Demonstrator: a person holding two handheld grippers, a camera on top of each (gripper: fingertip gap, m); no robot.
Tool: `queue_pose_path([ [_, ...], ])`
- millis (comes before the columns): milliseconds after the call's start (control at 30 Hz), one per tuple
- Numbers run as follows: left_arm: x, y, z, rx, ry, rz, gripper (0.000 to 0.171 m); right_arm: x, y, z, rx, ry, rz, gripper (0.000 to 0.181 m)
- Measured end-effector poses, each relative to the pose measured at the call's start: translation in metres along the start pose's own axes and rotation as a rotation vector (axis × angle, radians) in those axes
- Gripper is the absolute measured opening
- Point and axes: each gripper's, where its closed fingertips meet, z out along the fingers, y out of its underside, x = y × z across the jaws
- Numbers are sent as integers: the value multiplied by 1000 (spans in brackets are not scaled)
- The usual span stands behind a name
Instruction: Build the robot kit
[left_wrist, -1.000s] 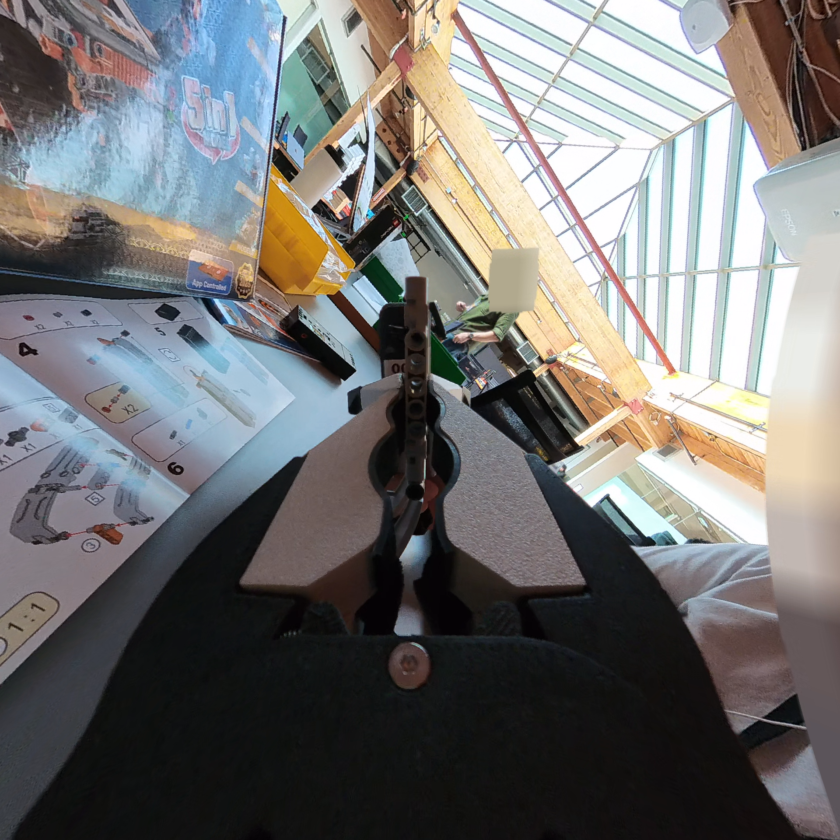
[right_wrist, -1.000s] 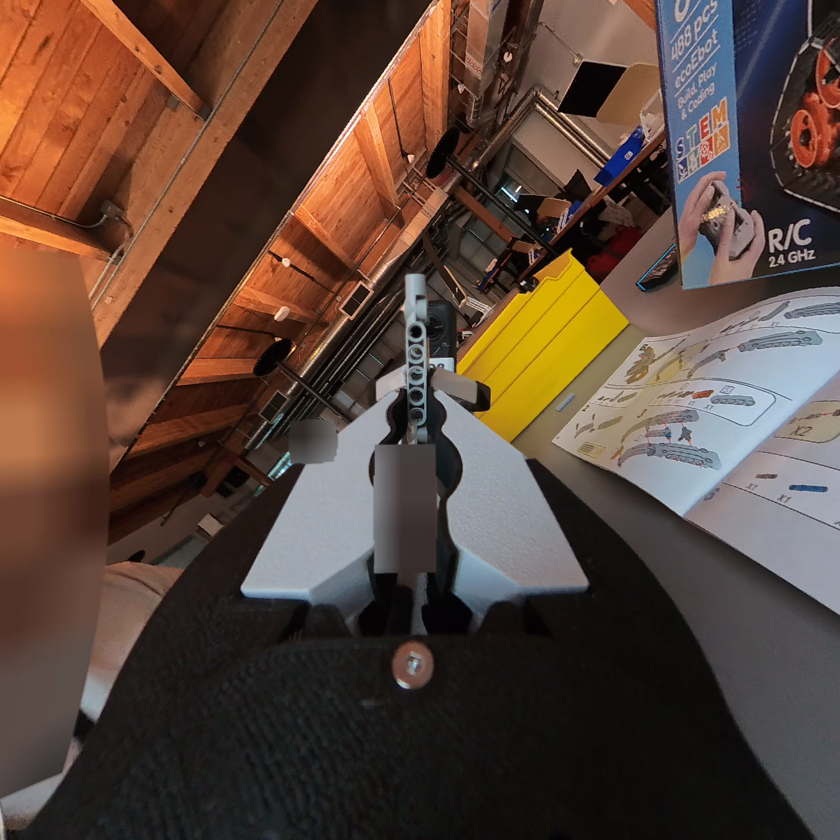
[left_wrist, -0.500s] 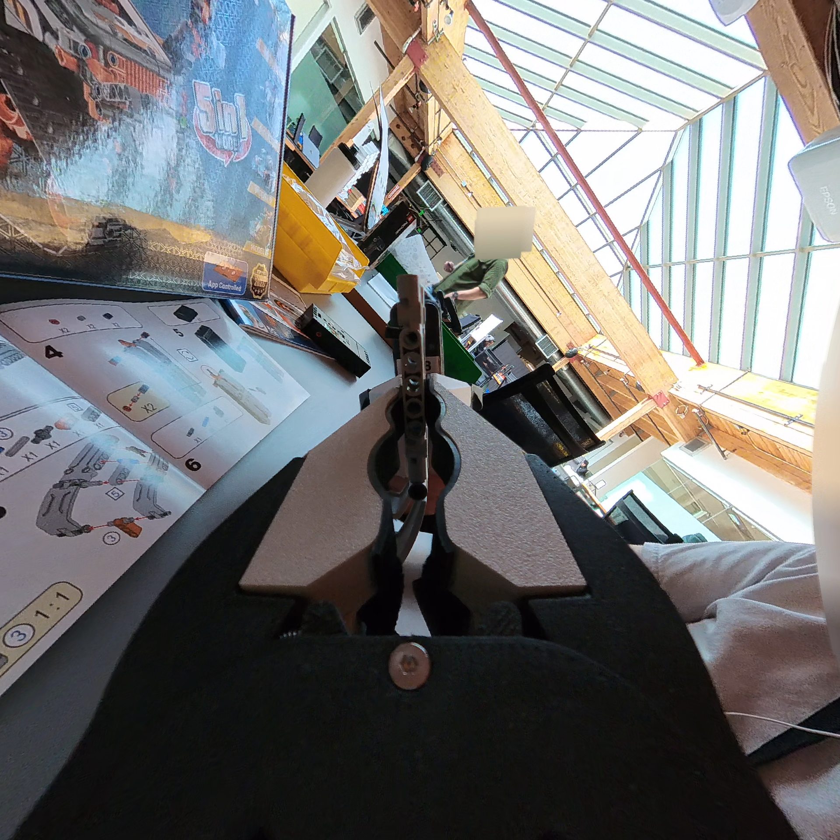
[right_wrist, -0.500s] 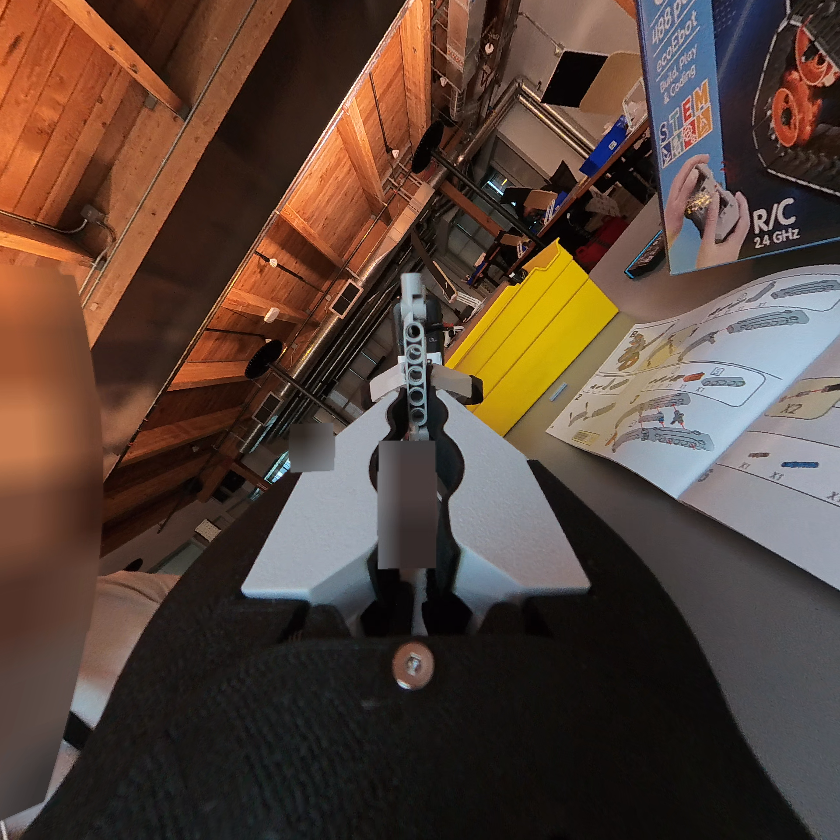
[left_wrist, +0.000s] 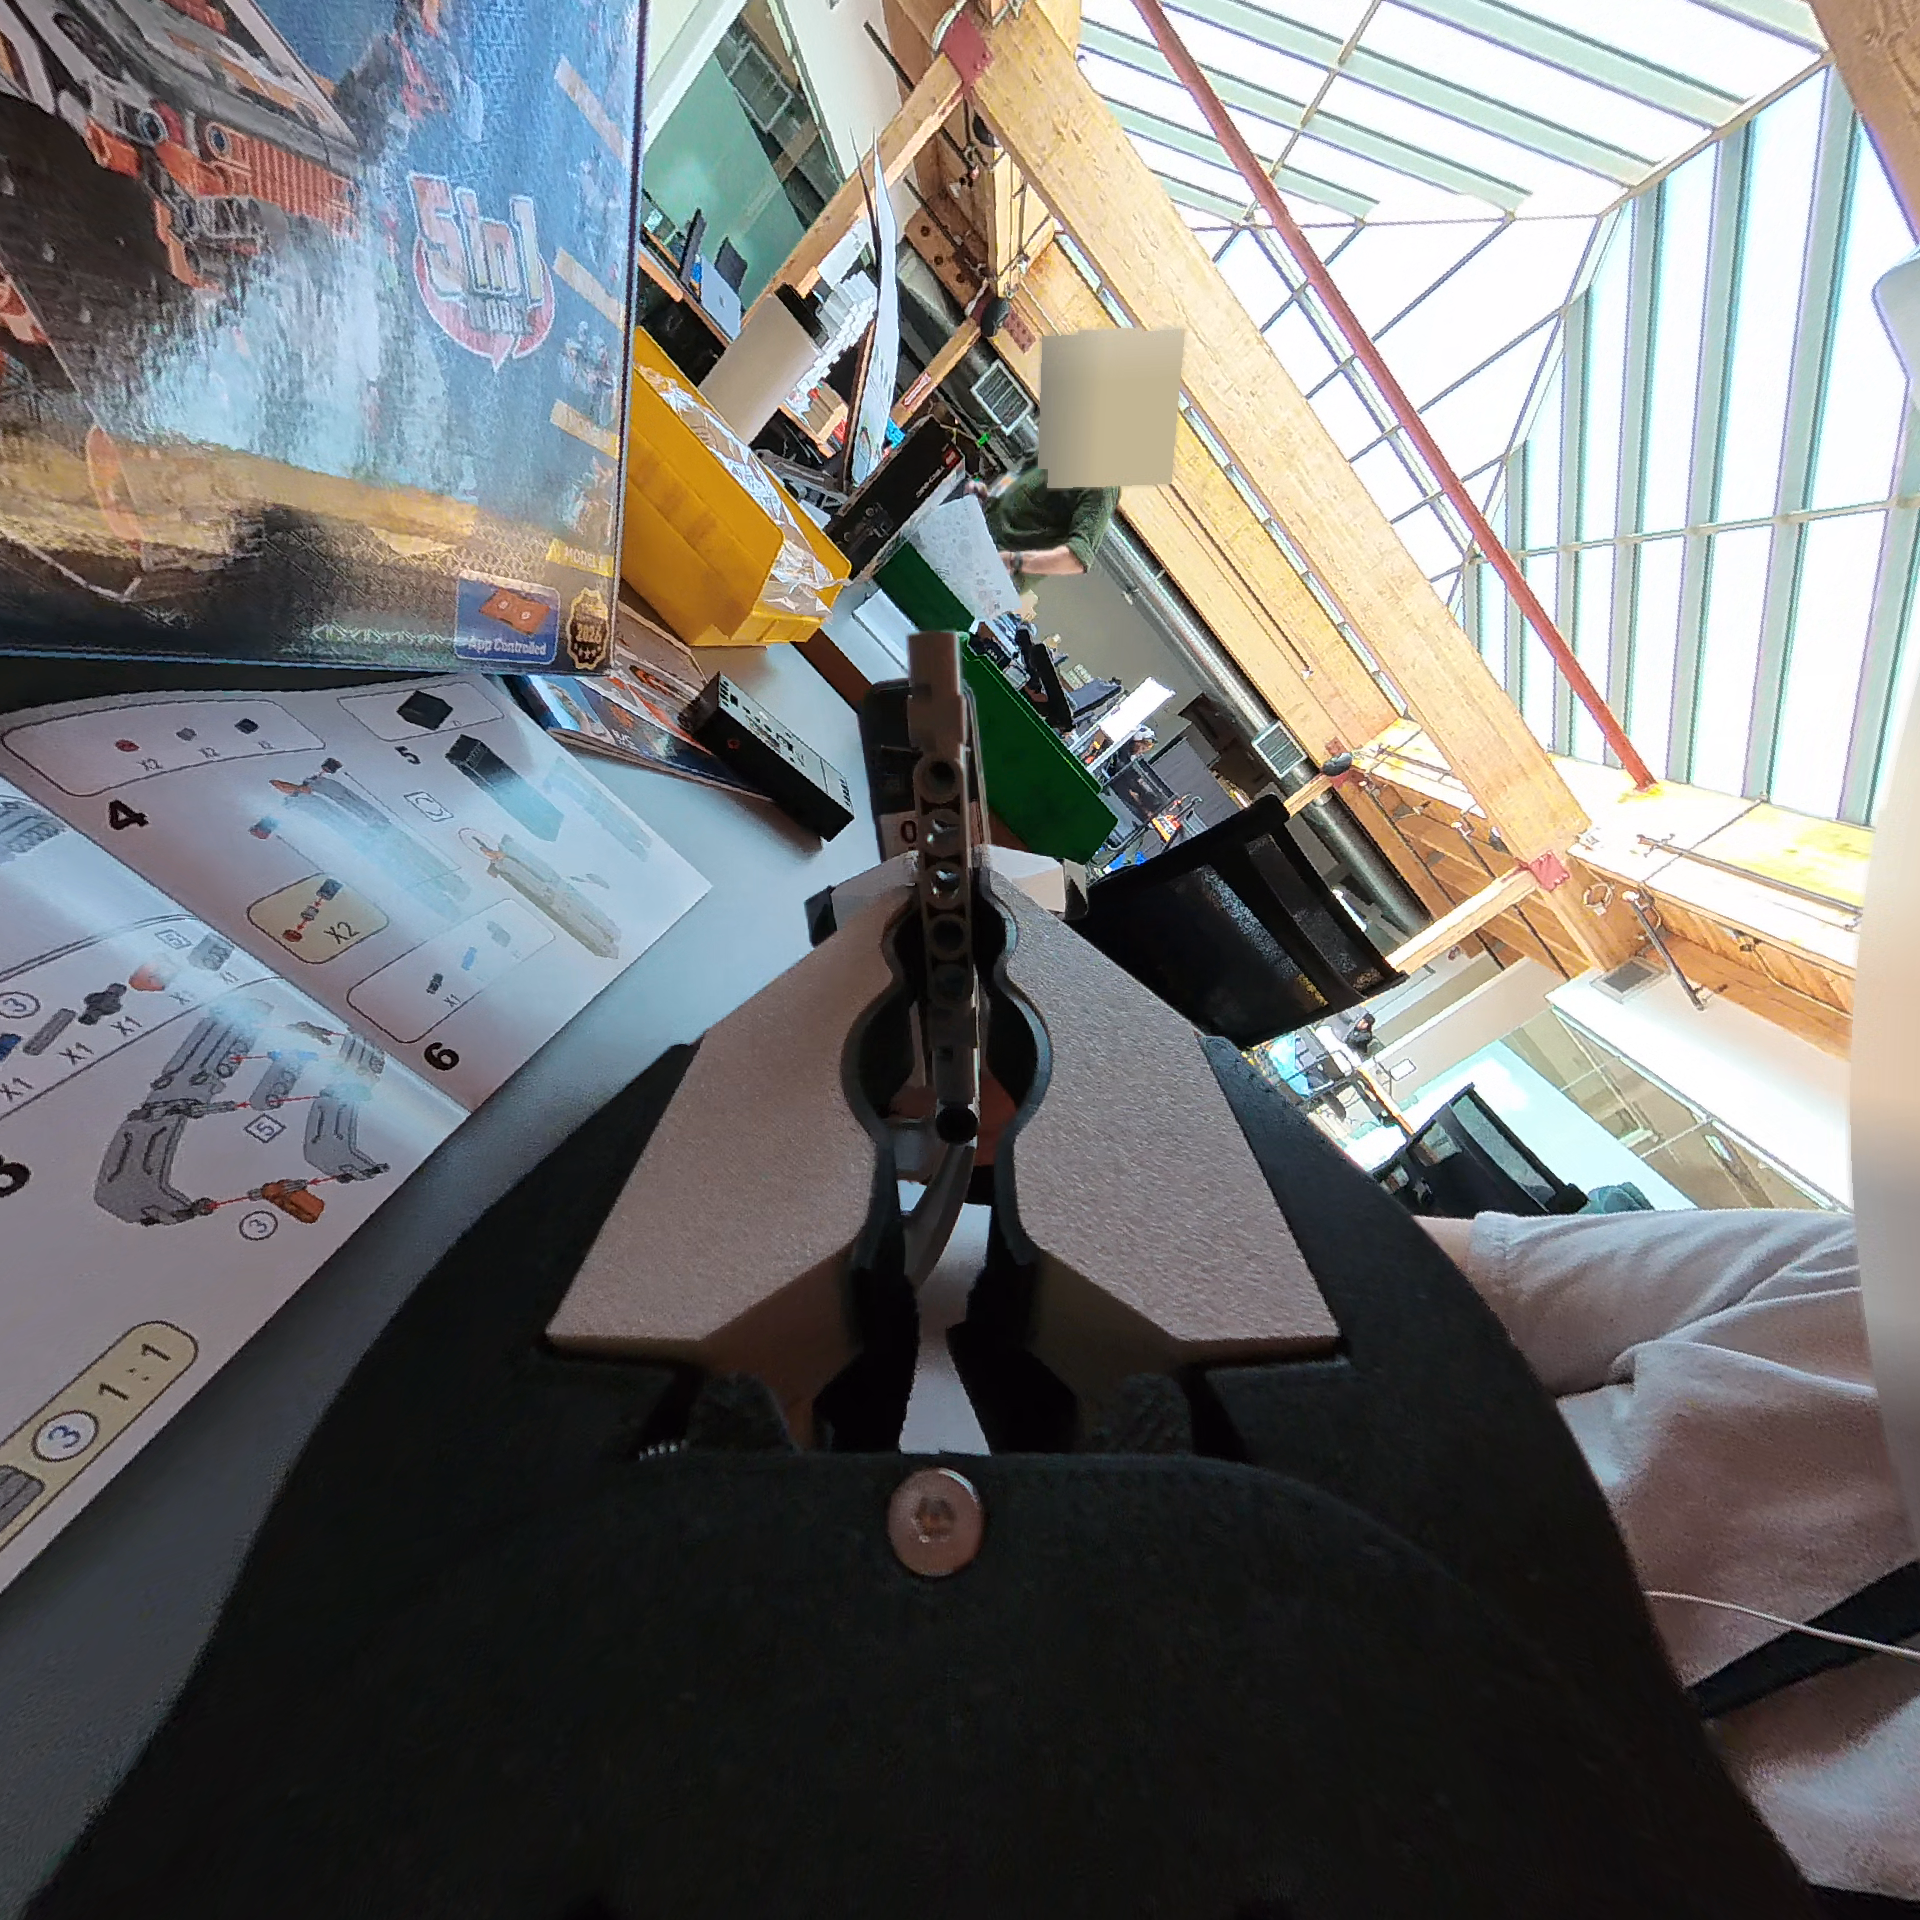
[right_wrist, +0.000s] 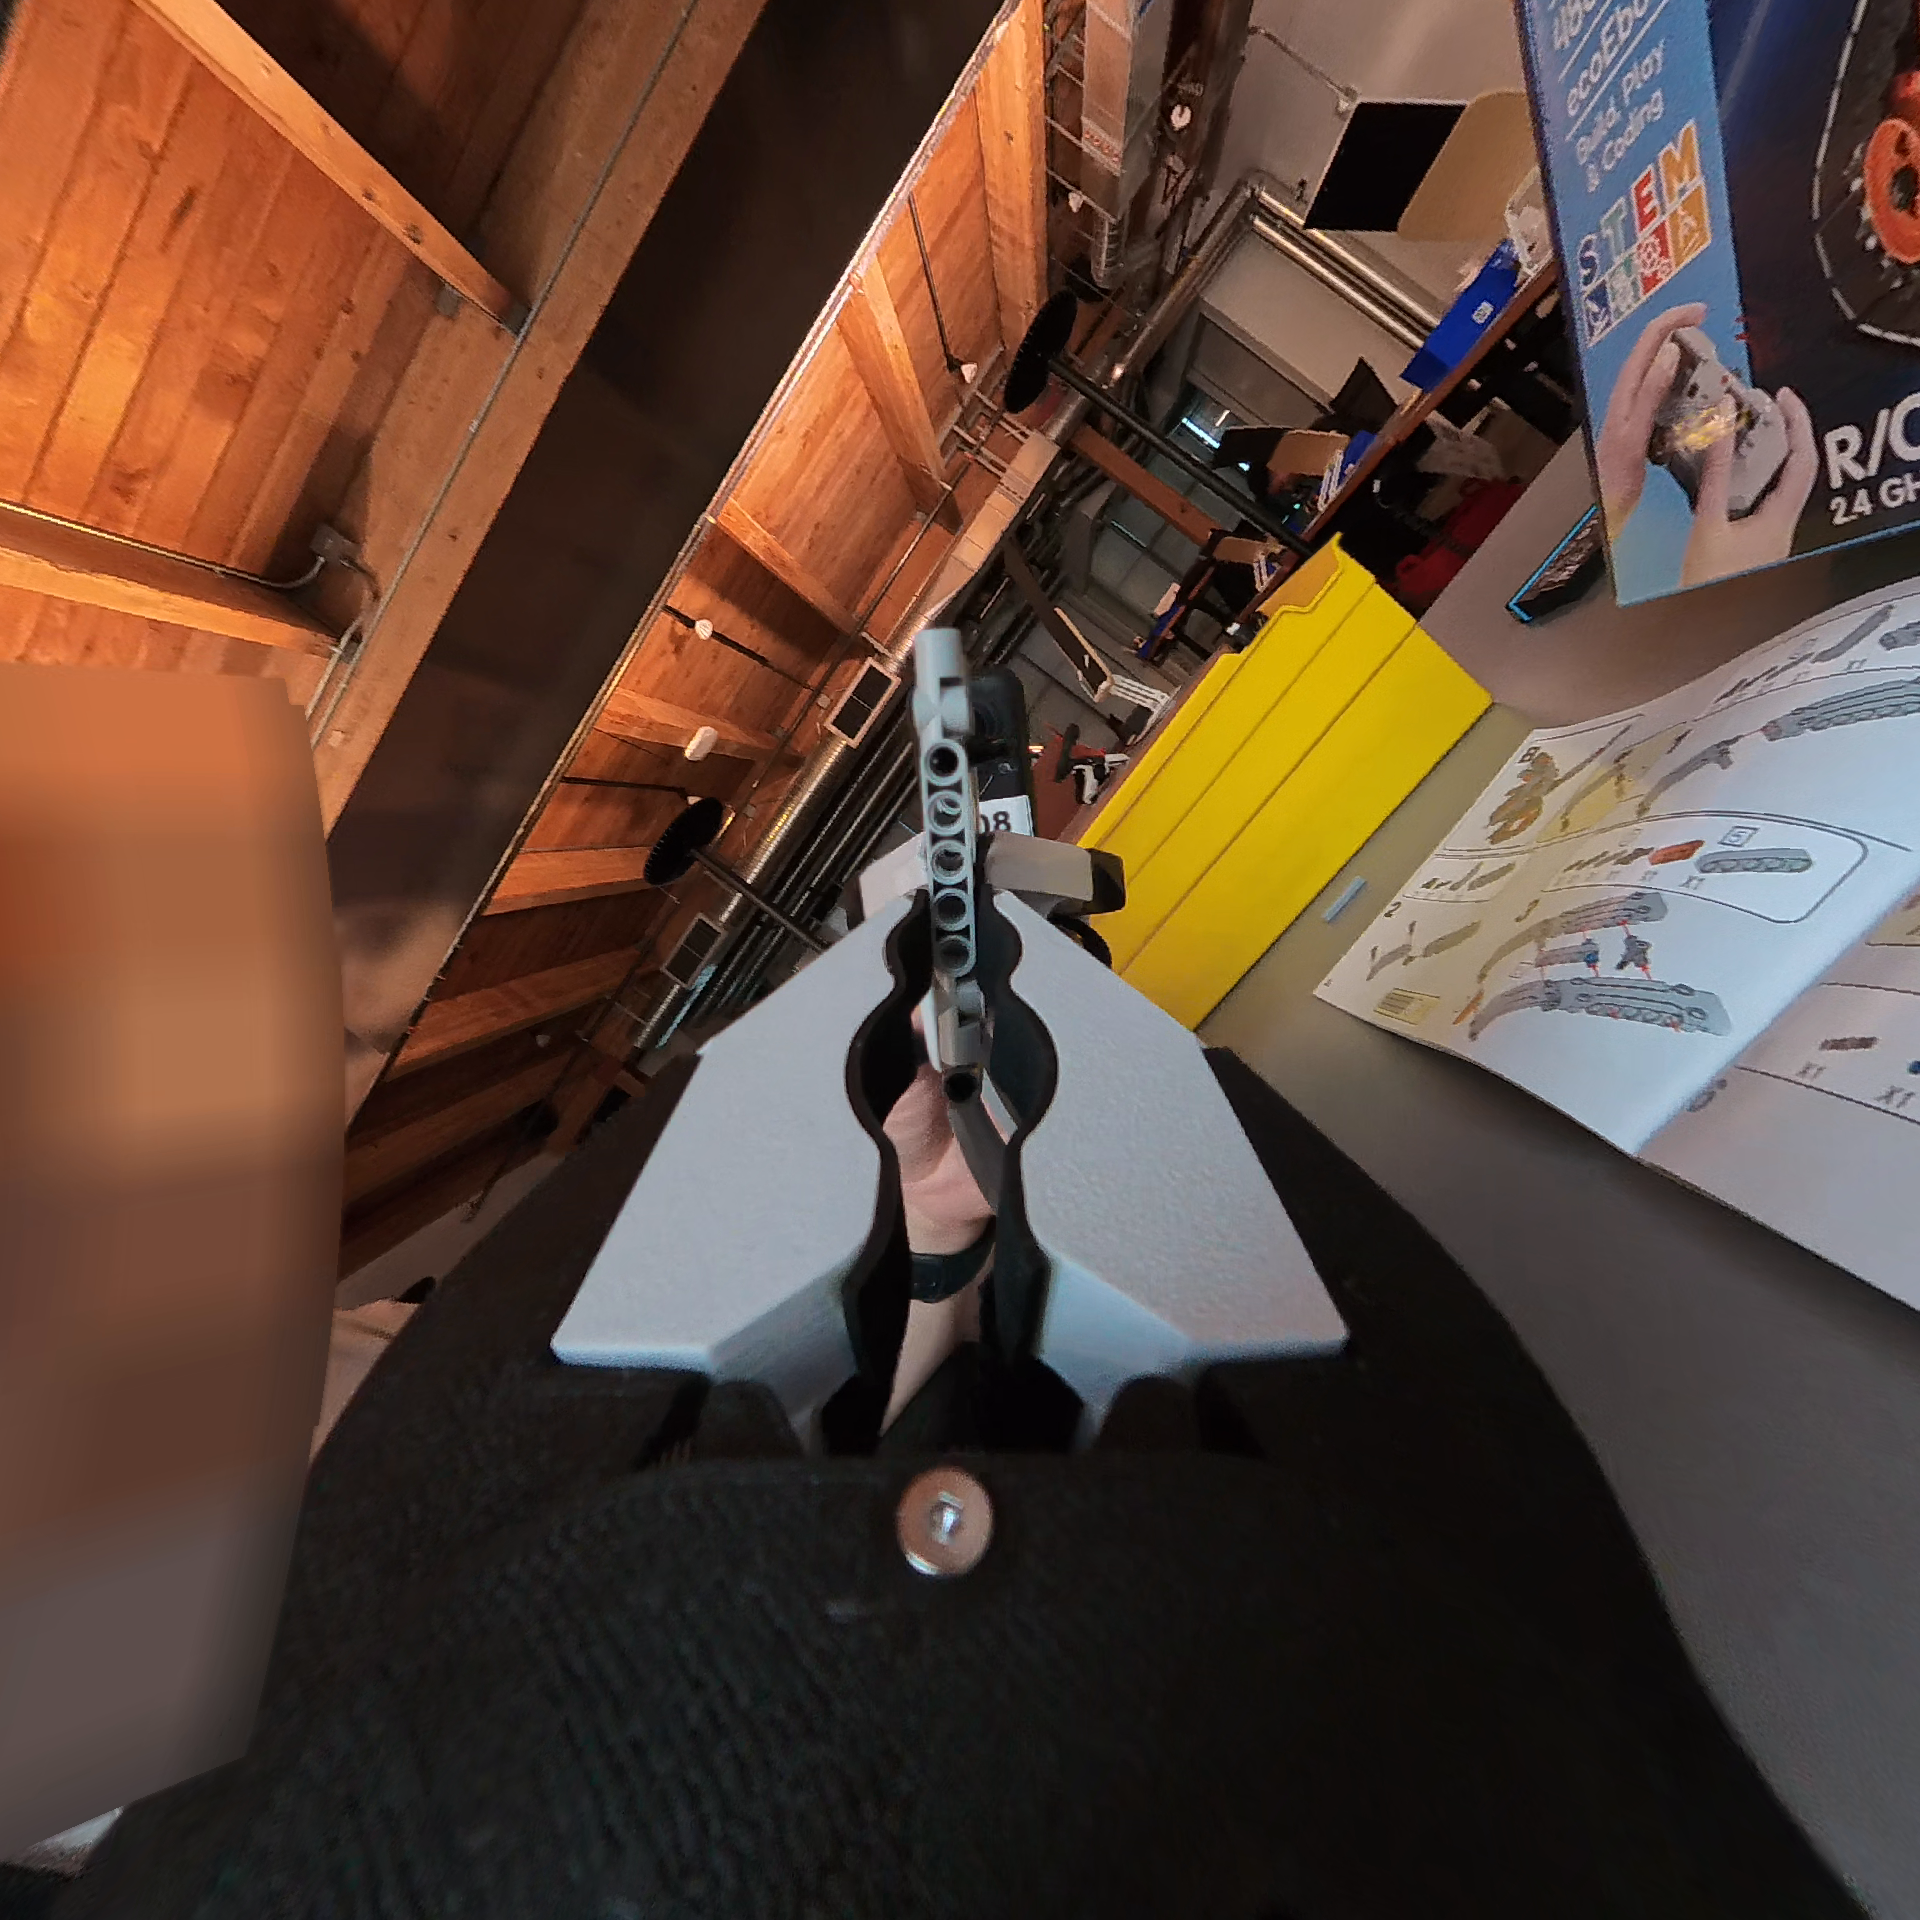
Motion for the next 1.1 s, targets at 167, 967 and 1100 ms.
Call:
queue_pose_path([
  [167, 0, 1, 1, -7, 1, -12, 5, 0, 0, -1, -1, -12, 1, 5],
  [967, -14, 24, 6, -124, 6, -68, 4, 15, 12, -14, -128, 72, -24, 5],
  [1100, -17, 26, 7, -133, -18, -50, 5, 18, 14, -17, -128, 79, -34, 5],
])
